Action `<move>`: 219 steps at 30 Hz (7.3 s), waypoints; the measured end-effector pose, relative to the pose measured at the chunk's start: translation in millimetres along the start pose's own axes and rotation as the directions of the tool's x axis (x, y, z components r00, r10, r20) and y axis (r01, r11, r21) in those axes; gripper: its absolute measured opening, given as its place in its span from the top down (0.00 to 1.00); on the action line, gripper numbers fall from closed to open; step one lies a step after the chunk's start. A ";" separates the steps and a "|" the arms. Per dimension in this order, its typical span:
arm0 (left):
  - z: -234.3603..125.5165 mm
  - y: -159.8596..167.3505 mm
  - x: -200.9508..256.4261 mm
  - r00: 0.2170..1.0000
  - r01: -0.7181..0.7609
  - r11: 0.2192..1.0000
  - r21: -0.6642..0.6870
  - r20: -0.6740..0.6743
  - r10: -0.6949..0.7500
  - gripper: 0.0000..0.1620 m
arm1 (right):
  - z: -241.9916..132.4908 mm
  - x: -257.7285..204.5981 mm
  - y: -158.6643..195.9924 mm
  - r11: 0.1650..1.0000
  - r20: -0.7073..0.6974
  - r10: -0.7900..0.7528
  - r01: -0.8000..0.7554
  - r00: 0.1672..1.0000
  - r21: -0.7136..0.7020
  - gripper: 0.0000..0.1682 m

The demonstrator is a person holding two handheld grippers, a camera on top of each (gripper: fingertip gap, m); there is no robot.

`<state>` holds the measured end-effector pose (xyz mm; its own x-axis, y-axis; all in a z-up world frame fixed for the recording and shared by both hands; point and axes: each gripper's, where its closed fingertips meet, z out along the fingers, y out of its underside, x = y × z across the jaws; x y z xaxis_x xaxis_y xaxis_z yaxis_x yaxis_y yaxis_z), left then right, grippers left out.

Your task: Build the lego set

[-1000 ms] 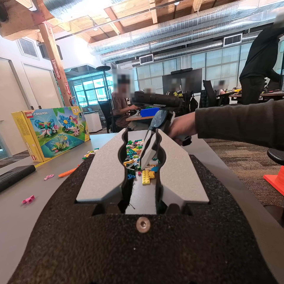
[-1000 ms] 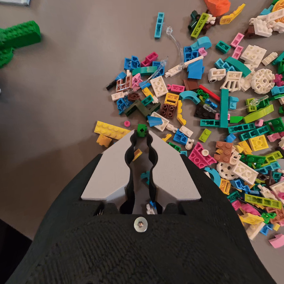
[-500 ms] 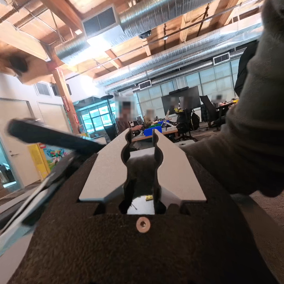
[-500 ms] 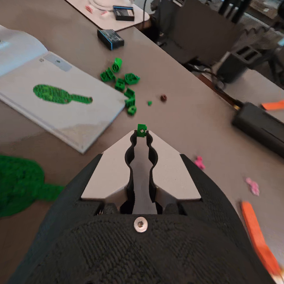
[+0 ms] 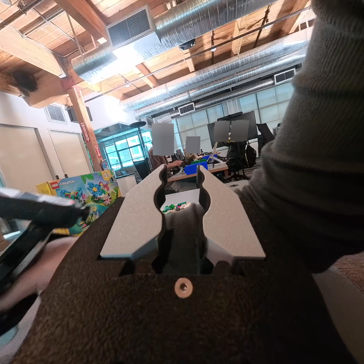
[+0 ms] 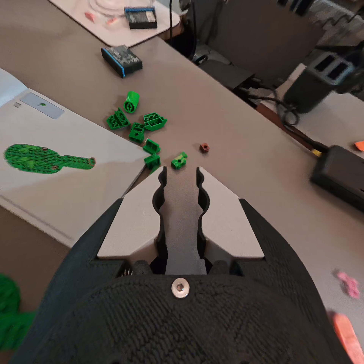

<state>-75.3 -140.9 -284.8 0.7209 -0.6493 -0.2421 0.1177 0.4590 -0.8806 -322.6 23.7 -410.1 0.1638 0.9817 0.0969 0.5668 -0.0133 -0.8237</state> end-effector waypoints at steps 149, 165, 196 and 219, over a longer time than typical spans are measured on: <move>2.6 11.9 -10.8 0.996 0.073 0.996 -0.054 0.049 -0.071 0.77 | 11.9 -19.4 10.9 0.975 0.287 -0.174 0.205 0.942 -0.083 0.94; 3.8 12.9 -12.5 0.997 0.059 0.997 -0.055 0.048 -0.057 0.78 | -155.5 52.6 42.6 0.986 -0.041 0.077 -0.070 0.996 0.152 0.85; 82.3 54.3 29.6 0.988 0.152 0.981 -0.118 -0.019 -0.156 0.81 | -267.9 189.9 219.4 0.978 -0.206 0.180 -0.198 0.962 -0.069 0.87; 75.8 53.9 13.5 0.951 0.309 0.947 -0.091 0.004 -0.310 0.81 | -273.6 188.2 221.3 0.977 -0.215 0.184 -0.203 0.959 -0.067 0.89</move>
<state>-7.5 -78.9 -304.7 0.6516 -0.7572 0.0448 0.2722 0.1783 -0.9456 54.6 153.6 -421.3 0.4352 0.8982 0.0617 0.5749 -0.2246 -0.7868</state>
